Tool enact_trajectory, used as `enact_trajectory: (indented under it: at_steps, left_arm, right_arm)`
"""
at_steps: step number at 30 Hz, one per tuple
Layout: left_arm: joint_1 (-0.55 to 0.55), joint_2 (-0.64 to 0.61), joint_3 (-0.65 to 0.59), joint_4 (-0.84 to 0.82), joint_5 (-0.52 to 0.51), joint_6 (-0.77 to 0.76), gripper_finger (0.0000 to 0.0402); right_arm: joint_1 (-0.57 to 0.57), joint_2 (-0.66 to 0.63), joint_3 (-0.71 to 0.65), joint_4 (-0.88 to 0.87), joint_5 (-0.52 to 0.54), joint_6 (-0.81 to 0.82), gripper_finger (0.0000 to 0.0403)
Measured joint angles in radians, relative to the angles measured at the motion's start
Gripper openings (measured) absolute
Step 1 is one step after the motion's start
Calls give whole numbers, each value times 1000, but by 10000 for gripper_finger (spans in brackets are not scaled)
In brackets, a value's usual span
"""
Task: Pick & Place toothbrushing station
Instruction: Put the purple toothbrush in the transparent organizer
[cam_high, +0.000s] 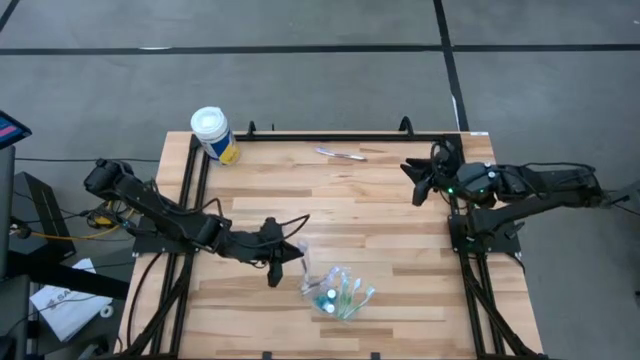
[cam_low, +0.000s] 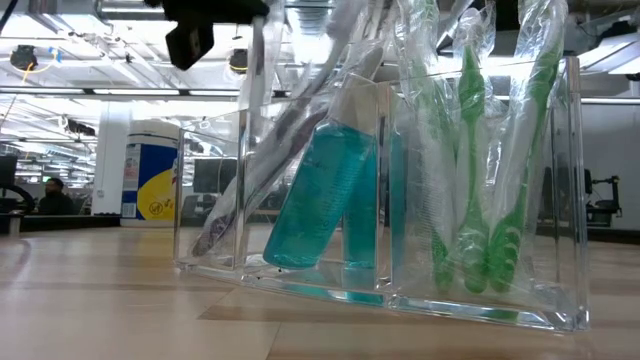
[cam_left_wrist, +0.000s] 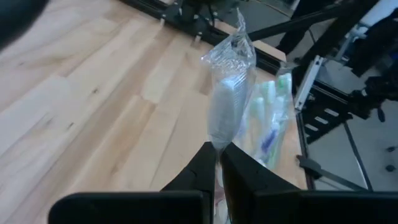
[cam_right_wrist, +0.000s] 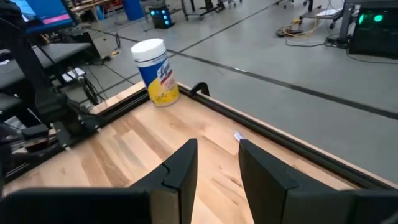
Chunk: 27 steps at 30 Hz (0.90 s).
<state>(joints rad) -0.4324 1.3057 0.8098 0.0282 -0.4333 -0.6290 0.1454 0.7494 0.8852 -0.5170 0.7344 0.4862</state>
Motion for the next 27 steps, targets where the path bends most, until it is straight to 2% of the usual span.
enact_trajectory:
  at_steps: [6, 23, 27]
  left_arm:
    - [-1, 19, -33, 27, -2, -4, 5]
    - [-59, 155, -32, 89, 49, -11, 5]
    - [-60, 165, -32, 95, 89, -8, 21]
  right_arm:
    - [12, 0, 0, 1, -1, -15, 108]
    - [12, 3, 0, 51, -6, -15, 108]
    - [12, 3, 0, 54, -24, -16, 108]
